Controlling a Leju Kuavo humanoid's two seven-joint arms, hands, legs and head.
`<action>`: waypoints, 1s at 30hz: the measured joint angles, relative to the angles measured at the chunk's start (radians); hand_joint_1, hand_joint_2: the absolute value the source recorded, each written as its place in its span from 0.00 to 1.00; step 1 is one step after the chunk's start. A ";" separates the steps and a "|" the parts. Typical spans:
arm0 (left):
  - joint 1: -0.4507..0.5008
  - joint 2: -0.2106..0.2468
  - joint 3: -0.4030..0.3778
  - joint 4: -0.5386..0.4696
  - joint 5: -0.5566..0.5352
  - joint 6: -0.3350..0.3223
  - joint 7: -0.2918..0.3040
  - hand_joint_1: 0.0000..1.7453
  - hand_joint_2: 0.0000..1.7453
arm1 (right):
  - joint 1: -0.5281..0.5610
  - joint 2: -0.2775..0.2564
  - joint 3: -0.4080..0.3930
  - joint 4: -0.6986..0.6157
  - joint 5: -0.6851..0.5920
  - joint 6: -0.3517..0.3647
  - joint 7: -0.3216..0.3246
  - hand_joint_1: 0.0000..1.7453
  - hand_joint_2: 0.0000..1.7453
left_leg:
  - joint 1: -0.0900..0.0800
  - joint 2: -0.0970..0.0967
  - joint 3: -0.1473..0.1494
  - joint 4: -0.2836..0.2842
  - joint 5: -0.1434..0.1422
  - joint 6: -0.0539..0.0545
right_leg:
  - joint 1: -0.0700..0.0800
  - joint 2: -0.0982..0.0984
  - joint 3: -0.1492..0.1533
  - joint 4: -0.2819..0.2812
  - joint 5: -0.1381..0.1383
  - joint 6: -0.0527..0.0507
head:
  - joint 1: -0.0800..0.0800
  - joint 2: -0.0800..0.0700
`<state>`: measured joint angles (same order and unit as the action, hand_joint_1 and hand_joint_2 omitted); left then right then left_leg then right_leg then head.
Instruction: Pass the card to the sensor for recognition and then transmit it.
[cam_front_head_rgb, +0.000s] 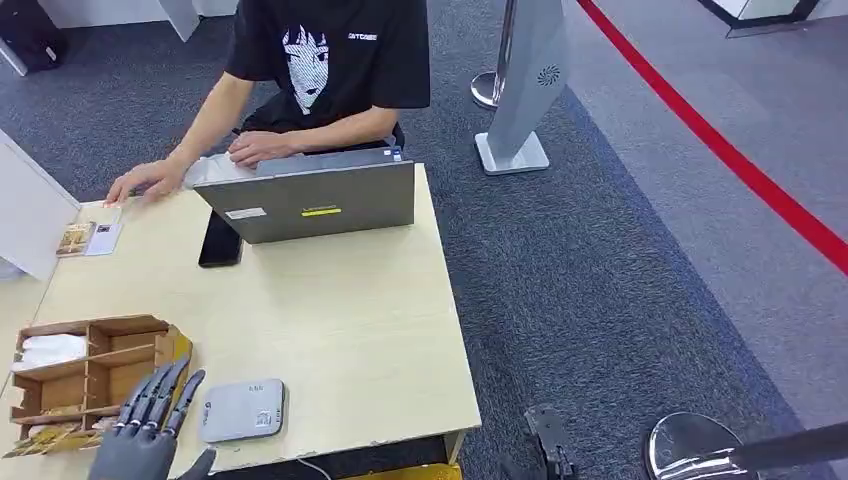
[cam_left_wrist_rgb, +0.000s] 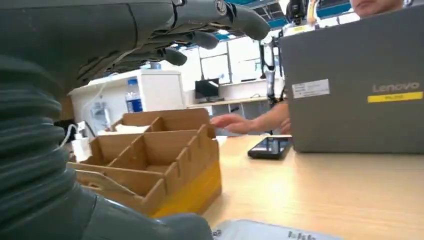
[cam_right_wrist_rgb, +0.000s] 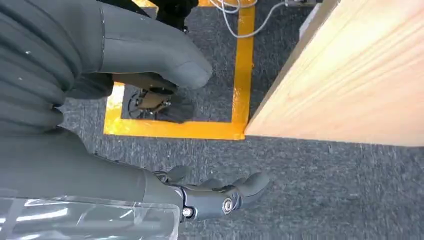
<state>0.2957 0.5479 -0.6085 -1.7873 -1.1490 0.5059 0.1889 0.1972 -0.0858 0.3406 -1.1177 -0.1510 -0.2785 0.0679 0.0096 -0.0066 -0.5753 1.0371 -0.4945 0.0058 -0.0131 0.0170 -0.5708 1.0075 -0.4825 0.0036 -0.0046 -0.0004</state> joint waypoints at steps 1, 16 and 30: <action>0.006 0.014 -0.003 -0.011 -0.004 0.006 0.011 0.00 1.00 | 0.004 0.000 -0.002 -0.005 0.005 -0.004 -0.001 0.00 1.00 | 0.000 0.000 0.000 0.000 0.000 0.000 | 0.000 -0.001 0.000 0.000 0.000 0.000 | 0.000 0.000; 0.170 0.118 0.112 -0.098 0.171 0.018 0.047 0.00 1.00 | 0.055 0.006 -0.060 -0.058 0.010 -0.004 -0.044 0.00 1.00 | 0.000 0.000 0.000 0.000 0.000 0.000 | 0.000 -0.001 0.001 0.000 0.000 0.000 | 0.000 0.000; 0.258 0.022 0.438 -0.057 0.149 -0.120 -0.103 0.00 1.00 | 0.052 0.023 -0.084 -0.053 0.016 0.011 -0.070 0.00 1.00 | 0.000 -0.002 0.000 0.000 0.000 0.000 | 0.000 -0.003 0.002 0.000 0.000 0.000 | 0.000 0.000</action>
<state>0.5538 0.5700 -0.1703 -1.8441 -0.9998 0.3861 0.0863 0.2496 -0.0626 0.2567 -1.1704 -0.1347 -0.2678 -0.0023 0.0097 -0.0091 -0.5751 1.0369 -0.4945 0.0058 -0.0131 0.0143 -0.5689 1.0076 -0.4826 0.0035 -0.0046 -0.0008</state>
